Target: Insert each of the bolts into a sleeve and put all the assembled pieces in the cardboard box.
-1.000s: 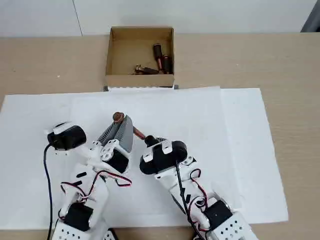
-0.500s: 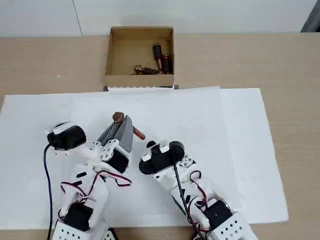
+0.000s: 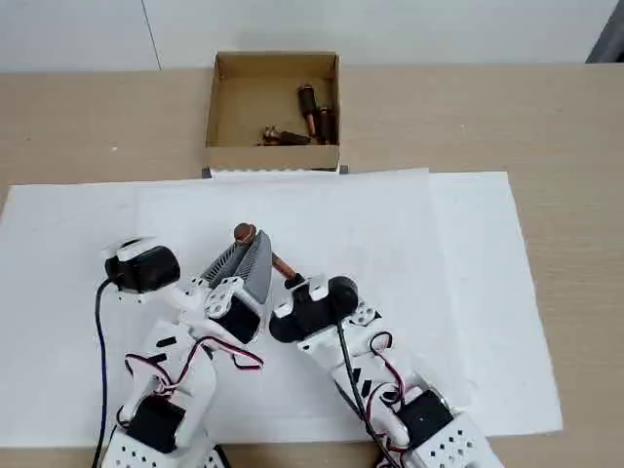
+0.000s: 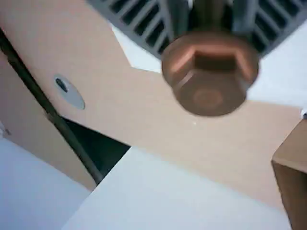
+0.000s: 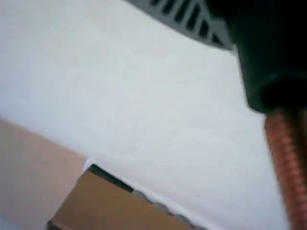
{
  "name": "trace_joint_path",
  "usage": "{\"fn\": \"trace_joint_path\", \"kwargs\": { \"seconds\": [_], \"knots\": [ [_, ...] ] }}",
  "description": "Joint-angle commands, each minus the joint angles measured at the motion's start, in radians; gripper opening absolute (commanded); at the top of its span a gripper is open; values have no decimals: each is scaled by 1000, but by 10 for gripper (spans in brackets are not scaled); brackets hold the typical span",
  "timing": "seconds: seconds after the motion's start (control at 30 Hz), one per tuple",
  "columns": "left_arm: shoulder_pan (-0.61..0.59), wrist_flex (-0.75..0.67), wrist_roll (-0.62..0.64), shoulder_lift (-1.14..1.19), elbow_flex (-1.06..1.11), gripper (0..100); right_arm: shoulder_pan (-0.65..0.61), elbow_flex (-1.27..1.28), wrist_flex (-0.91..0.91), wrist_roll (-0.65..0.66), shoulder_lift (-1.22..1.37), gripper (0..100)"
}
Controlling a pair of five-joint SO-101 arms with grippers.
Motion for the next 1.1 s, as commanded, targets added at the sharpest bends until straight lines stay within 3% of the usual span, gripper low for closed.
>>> {"fn": "trace_joint_path", "kwargs": {
  "seconds": [0.0, 0.2, 0.53, 0.87, 1.07],
  "knots": [
    [8, 31, 3, -11, -61, 5, -10, 15, -31, 29, -8, 3],
    [31, 48, 3, -11, -53, 5, -10, 15, -64, 29, -8, 3],
    [172, 46, 3, -11, 39, 5, -15, 15, -87, 29, -8, 3],
    [233, 175, -2, -9, 41, 5, -15, 15, -87, 29, -8, 3],
    [227, 173, -104, -9, 39, 68, -13, 15, -87, 29, -8, 3]
  ]
}}
